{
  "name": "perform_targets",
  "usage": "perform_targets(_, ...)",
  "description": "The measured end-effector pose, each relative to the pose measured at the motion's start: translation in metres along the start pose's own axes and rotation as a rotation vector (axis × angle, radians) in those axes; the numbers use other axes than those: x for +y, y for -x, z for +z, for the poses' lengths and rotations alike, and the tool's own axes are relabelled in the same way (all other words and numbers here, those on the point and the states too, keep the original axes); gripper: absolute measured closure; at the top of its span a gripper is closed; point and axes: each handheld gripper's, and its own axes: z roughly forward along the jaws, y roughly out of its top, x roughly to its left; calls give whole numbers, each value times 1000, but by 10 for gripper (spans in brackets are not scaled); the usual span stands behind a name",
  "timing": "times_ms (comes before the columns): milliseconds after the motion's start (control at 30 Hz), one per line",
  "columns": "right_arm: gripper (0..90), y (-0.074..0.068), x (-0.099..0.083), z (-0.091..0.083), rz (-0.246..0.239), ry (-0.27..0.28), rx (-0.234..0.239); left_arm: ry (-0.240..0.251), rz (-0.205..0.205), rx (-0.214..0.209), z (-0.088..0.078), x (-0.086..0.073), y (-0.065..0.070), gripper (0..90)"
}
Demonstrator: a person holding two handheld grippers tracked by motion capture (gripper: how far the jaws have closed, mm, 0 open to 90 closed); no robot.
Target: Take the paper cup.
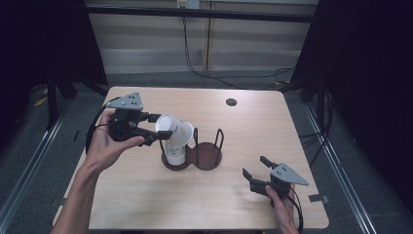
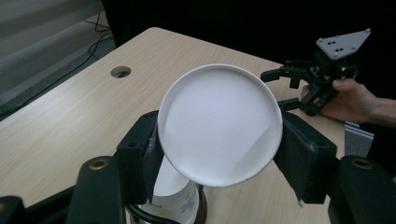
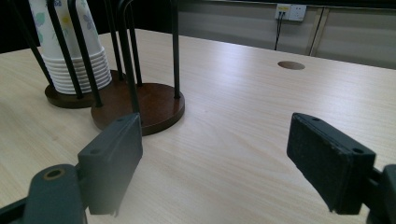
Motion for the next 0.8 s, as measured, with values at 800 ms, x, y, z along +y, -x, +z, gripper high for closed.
perform_targets(800,171,5,0,-2,45,-13,27,47,-43,-52,9,-50,17,367)
